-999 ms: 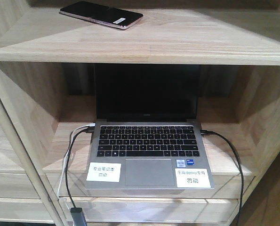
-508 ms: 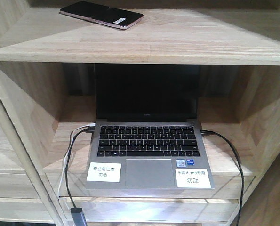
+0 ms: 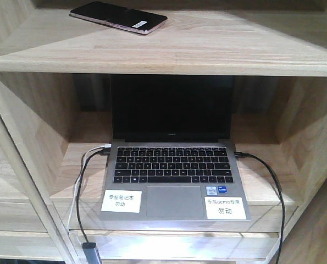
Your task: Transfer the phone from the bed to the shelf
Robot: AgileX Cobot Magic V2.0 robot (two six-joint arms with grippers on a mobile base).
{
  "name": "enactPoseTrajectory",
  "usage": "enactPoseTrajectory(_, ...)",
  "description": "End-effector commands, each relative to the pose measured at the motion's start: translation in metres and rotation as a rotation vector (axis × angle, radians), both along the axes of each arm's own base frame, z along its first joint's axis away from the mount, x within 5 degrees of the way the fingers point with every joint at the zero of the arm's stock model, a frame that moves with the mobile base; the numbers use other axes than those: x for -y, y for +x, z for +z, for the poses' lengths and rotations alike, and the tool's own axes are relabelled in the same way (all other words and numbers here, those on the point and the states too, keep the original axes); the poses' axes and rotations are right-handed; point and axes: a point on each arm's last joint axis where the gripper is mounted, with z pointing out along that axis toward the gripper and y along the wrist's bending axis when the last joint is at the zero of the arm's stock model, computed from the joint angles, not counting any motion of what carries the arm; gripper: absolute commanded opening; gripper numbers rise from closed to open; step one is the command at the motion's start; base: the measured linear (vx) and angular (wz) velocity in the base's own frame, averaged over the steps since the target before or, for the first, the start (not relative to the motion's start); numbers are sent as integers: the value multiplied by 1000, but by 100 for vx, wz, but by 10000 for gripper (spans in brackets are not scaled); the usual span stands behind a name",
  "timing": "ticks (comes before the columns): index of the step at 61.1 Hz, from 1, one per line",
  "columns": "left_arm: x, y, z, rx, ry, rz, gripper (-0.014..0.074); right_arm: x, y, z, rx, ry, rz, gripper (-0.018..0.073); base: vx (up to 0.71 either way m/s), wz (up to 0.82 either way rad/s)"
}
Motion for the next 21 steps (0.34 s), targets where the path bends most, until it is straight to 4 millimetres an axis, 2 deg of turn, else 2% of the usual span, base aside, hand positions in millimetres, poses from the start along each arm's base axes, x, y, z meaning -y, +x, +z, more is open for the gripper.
enactPoseTrajectory(1, 1, -1, 15, 100, -10, -6, 1, 1, 0, 5, 84, -17, -12, -3, 0, 0)
enactPoseTrajectory(21, 1, -1, 15, 100, -10, -6, 1, 1, 0, 5, 84, -17, -12, -3, 0, 0)
